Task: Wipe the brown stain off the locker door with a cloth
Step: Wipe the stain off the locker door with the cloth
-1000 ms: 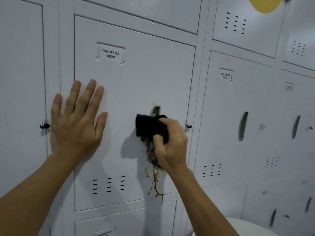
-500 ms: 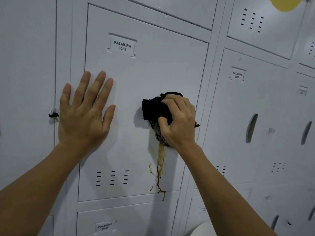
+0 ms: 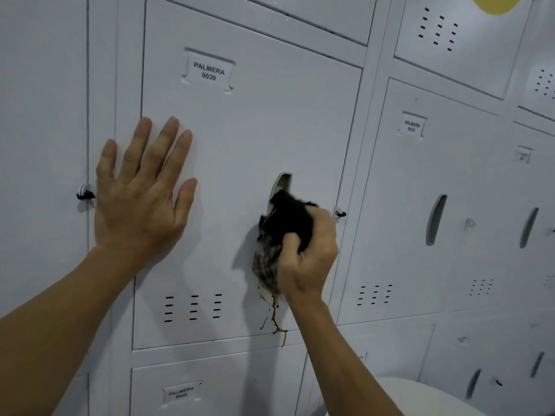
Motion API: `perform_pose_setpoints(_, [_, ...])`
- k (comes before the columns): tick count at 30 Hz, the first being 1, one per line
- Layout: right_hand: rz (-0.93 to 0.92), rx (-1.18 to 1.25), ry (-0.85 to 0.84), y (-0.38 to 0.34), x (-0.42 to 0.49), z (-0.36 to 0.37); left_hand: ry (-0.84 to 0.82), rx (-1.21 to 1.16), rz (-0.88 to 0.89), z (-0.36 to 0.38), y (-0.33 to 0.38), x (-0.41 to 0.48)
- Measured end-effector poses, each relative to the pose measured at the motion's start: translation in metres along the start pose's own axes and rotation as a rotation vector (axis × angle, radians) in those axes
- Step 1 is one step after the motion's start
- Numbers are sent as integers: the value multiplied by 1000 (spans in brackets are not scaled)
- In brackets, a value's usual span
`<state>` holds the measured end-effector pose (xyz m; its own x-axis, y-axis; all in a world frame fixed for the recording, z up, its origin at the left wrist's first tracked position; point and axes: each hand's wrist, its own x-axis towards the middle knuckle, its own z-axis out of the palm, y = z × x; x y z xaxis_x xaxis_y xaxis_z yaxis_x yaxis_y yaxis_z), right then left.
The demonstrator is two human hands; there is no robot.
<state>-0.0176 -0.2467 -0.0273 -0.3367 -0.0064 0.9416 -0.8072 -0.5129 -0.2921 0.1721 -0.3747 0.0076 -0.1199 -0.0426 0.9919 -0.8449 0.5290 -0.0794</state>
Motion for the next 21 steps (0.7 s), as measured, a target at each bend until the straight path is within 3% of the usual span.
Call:
perform_pose_setpoints(2, [23,-10,42,-4,10,5,-2,5,0,1,1,-2])
perform_pose_setpoints(7, [-162,-431,-190,19,4,21,11,5,5,1,1,0])
perform_pose_setpoints(15, [-352,-678,-200,26,-3,11,-4,-17,2,1,3,-1])
perform_pose_setpoints(21, [-446,-680,-173,36,-23,4,-9,-20,-4,0,1,-2])
